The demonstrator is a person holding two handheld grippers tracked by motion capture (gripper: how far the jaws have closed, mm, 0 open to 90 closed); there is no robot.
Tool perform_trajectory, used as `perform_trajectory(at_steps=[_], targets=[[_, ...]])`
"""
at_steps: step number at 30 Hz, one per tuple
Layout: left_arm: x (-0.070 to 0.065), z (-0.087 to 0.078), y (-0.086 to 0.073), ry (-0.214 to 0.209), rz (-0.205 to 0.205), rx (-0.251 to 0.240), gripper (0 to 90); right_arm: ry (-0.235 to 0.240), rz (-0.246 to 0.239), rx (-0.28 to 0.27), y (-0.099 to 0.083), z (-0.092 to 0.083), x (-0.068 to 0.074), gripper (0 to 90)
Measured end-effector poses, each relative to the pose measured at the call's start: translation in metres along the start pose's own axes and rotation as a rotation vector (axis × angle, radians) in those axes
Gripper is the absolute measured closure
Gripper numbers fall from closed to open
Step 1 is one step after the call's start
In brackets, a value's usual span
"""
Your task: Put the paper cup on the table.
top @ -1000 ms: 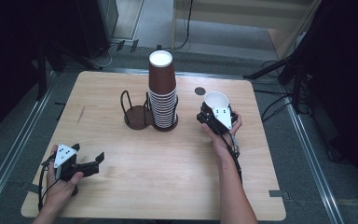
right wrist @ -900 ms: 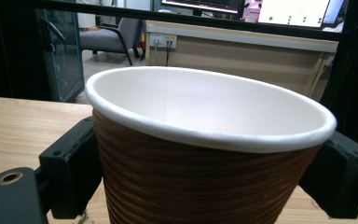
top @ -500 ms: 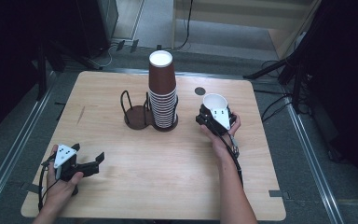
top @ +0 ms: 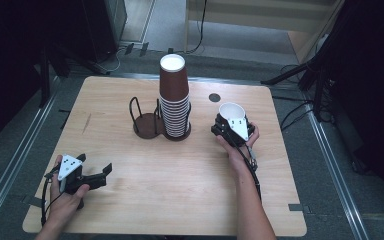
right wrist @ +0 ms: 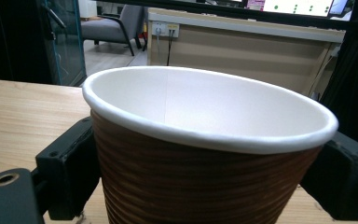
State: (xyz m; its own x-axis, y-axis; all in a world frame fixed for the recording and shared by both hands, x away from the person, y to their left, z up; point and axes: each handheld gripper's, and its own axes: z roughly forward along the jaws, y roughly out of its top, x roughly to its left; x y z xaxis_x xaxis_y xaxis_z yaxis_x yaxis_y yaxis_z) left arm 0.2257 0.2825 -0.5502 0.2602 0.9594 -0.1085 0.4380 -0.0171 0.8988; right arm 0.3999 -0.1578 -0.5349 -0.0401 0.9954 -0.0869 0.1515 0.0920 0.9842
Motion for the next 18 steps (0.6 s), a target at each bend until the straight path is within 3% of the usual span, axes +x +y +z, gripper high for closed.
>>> perform_trajectory(at_steps=[18], targets=[[-0.0003, 0.0, 0.0, -0.002, -0.001, -0.001, 0.0, 0.006, -0.003, 0.02, -0.0032, -0.0044, -0.0026, 7.7]])
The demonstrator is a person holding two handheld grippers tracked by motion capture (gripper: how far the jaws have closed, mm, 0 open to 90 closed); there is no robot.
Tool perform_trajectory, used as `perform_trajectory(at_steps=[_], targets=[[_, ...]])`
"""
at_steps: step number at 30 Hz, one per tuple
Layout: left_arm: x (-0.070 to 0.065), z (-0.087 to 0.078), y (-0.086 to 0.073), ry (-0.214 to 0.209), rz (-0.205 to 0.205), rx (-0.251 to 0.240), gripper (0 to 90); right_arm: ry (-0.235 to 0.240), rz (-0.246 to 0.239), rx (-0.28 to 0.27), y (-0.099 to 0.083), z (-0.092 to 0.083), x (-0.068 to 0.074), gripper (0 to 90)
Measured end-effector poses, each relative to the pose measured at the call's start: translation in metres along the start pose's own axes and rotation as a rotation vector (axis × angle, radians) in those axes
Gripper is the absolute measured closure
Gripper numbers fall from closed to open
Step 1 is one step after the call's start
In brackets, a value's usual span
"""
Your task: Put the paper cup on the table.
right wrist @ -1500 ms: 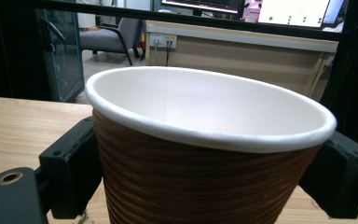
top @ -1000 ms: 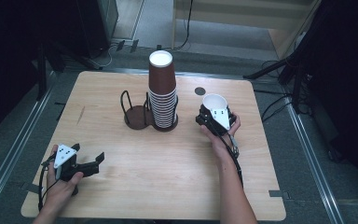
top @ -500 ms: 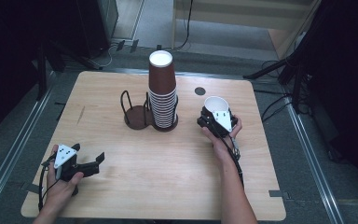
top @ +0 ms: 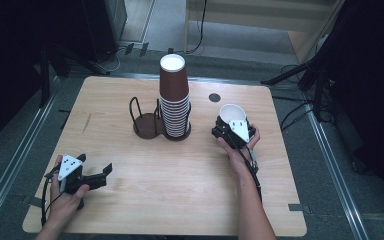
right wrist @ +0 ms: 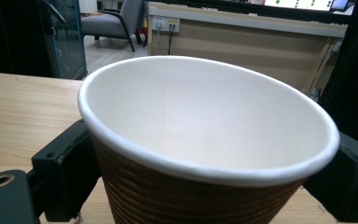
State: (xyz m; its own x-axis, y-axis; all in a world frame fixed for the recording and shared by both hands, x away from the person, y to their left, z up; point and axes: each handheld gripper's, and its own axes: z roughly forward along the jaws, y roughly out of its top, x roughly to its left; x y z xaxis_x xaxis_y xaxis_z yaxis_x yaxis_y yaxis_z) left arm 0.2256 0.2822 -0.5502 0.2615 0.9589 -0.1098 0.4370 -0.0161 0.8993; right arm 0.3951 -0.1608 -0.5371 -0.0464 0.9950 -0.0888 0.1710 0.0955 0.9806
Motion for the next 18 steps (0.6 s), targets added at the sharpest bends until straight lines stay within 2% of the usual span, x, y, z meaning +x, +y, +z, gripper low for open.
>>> perform_trajectory(at_steps=[4, 8, 10, 14, 18], targets=[[0.0, 0.0, 0.0, 0.0, 0.0, 0.0, 0.0, 0.01, 0.001, 0.002, 0.0, -0.001, 0.0, 6.4], [0.0, 0.0, 0.0, 0.0, 0.0, 0.001, 0.0, 0.021, -0.002, 0.018, 0.001, -0.002, 0.0, 1.2], [0.0, 0.0, 0.0, 0.0, -0.001, 0.001, 0.0, 0.019, 0.023, 0.021, 0.003, -0.003, 0.0, 0.7], [0.0, 0.0, 0.0, 0.0, 0.0, 0.001, 0.0, 0.032, 0.021, 0.018, 0.006, -0.006, 0.0, 0.0], [0.0, 0.0, 0.0, 0.001, -0.001, 0.002, 0.0, 0.047, 0.05, 0.012, 0.011, -0.01, -0.002, 0.0]])
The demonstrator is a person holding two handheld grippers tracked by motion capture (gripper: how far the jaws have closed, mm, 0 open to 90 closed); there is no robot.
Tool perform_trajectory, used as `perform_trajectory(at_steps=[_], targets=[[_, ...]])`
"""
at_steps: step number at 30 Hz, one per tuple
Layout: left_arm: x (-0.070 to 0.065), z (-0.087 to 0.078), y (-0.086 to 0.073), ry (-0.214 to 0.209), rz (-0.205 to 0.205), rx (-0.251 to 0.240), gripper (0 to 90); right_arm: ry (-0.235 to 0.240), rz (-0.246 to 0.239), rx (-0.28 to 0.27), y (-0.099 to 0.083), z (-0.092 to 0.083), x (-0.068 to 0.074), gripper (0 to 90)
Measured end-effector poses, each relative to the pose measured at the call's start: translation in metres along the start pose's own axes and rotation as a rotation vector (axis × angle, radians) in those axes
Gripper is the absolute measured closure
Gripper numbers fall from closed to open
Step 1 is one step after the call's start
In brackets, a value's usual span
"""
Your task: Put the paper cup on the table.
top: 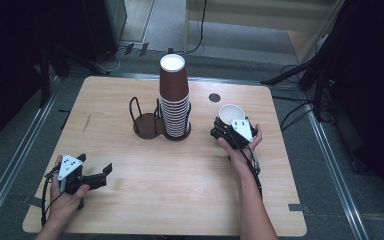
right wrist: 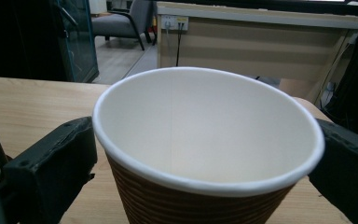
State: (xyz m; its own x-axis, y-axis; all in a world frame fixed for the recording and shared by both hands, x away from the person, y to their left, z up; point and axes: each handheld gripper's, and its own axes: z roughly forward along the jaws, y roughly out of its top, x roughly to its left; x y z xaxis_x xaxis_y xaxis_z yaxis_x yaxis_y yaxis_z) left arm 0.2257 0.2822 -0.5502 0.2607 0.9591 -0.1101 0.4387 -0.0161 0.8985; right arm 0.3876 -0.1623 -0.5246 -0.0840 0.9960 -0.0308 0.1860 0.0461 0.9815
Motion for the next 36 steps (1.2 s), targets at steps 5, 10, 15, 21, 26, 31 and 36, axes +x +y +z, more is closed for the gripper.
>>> perform_trajectory(at_steps=[5, 10, 15, 21, 26, 31, 36], targets=[[0.0, 0.0, 0.0, -0.001, 0.0, -0.001, 0.0, 0.015, 0.018, -0.004, 0.004, -0.005, -0.002, 0.0], [0.0, 0.0, 0.0, 0.0, 0.001, 0.0, 0.0, 0.039, 0.026, -0.022, 0.009, -0.013, -0.007, 0.0], [0.0, 0.0, 0.0, 0.0, 0.0, 0.002, 0.0, 0.066, 0.036, -0.035, 0.016, -0.023, -0.009, 0.0], [0.0, 0.0, 0.0, 0.001, 0.001, 0.001, 0.0, 0.078, 0.03, -0.043, 0.02, -0.035, -0.012, 0.0], [-0.001, 0.0, 0.0, 0.0, 0.001, 0.004, 0.0, 0.087, 0.021, -0.046, 0.019, -0.043, -0.012, 0.0], [0.0, 0.0, 0.0, 0.0, 0.0, 0.003, 0.0, 0.092, 0.03, -0.052, 0.017, -0.049, -0.015, 0.0], [-0.001, 0.0, 0.0, -0.001, 0.001, 0.005, 0.0, 0.092, 0.031, -0.047, 0.013, -0.056, -0.018, 0.0]])
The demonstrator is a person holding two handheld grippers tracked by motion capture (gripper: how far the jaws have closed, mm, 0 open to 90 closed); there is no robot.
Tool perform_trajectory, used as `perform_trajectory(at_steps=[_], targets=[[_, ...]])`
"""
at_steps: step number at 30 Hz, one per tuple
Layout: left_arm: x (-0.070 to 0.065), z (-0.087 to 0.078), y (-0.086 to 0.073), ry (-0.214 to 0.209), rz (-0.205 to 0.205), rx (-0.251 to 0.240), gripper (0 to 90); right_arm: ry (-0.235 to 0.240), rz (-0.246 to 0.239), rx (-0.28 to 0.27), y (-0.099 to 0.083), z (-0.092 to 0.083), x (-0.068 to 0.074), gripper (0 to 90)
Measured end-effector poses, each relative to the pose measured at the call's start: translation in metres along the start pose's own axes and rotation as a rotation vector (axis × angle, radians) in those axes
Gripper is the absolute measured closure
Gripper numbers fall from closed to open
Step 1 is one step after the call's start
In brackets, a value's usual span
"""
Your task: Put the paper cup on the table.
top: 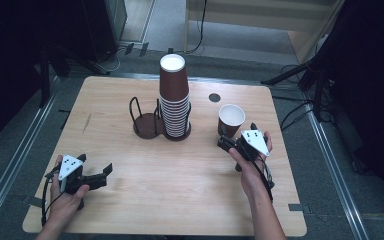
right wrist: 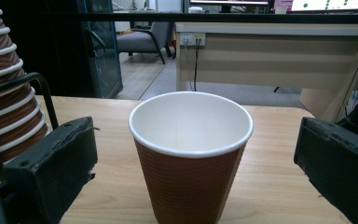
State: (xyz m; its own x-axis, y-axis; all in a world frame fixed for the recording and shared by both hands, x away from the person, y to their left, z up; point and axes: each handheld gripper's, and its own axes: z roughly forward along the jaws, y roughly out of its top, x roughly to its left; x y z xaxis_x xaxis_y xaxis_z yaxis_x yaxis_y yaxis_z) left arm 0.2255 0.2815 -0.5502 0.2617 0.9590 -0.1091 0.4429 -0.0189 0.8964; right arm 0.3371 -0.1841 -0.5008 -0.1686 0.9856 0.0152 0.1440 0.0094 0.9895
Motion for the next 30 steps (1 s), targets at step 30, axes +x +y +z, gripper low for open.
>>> perform_trajectory(at_steps=[30], targets=[[0.0, 0.0, 0.0, 0.002, 0.001, 0.0, 0.0, -0.046, -0.015, 0.012, -0.016, -0.036, -0.042, 0.0]])
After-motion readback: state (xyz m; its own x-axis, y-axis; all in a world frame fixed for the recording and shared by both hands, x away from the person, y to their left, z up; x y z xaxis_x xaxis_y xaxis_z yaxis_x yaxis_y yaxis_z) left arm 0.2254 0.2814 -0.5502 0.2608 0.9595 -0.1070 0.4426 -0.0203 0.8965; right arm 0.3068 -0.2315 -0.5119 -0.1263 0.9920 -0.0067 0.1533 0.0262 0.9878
